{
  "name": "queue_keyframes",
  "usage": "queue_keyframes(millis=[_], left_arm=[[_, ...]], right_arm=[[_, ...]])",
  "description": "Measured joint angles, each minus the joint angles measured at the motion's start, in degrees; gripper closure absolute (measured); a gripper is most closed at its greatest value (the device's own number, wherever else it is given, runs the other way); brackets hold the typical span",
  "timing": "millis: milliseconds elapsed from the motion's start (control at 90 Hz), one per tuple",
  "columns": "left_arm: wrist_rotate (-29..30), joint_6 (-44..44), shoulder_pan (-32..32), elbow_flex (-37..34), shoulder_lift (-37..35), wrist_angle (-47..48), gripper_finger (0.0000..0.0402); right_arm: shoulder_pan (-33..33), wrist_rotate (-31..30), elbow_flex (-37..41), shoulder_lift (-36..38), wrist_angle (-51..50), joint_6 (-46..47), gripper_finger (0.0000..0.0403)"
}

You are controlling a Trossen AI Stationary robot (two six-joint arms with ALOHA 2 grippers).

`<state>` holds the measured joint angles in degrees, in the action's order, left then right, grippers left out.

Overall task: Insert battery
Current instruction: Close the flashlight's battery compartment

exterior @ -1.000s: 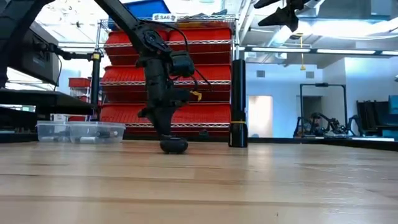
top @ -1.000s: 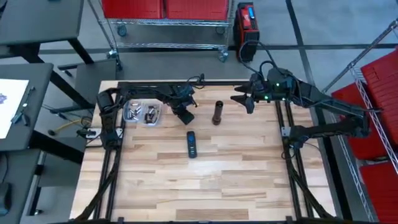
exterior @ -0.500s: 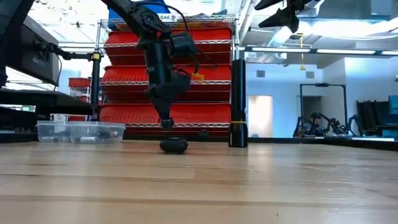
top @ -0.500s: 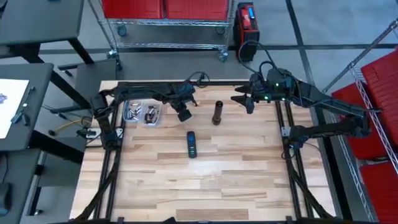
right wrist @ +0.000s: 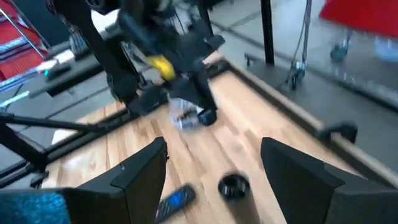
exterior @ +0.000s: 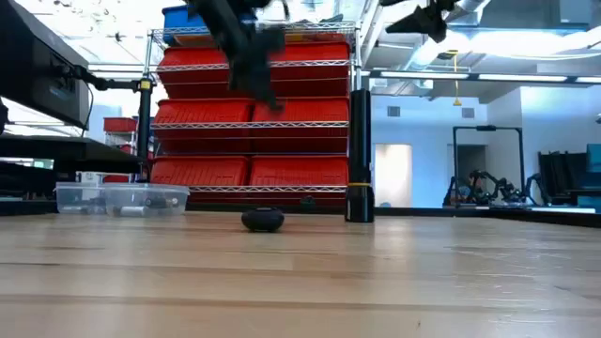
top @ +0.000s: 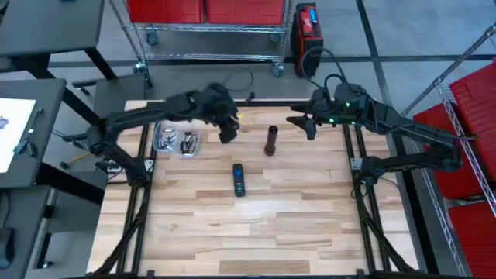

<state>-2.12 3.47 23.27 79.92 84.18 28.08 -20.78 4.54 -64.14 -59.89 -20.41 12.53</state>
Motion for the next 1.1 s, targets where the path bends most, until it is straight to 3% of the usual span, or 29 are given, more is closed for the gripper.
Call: queue_keyframes(millis=[111, 267, 356, 622, 778, 1100], left_arm=[[-9.2, -3.9, 0.0, 0.1, -4.7, -8.4, 0.0401], [-17.8, -11.4, -0.2, 0.1, -7.2, -18.1, 0.0401], [-18.5, -14.6, -1.1, 0.1, -7.2, -21.4, 0.0401], [-18.4, -20.0, -2.9, 0.0, -6.8, -23.6, 0.0401], [-18.4, -21.9, -3.0, 0.0, -6.8, -24.7, 0.0401], [-18.3, -27.5, -3.0, 0.0, -6.3, -26.8, 0.0401]], right_arm=[[1.3, 0.0, 0.0, -1.4, 4.5, -7.6, 0.0154], [5.1, 0.2, 0.0, -5.4, 13.7, -20.6, 0.0154], [7.5, -0.2, 0.0, -8.6, 20.9, -28.8, 0.0154], [13.3, -9.0, 0.0, -16.4, 39.6, -48.2, 0.0154], [14.8, -9.1, 0.0, -18.2, 44.5, -52.0, 0.0154], [14.6, -10.8, 0.0, -18.2, 44.6, -55.0, 0.0159]])
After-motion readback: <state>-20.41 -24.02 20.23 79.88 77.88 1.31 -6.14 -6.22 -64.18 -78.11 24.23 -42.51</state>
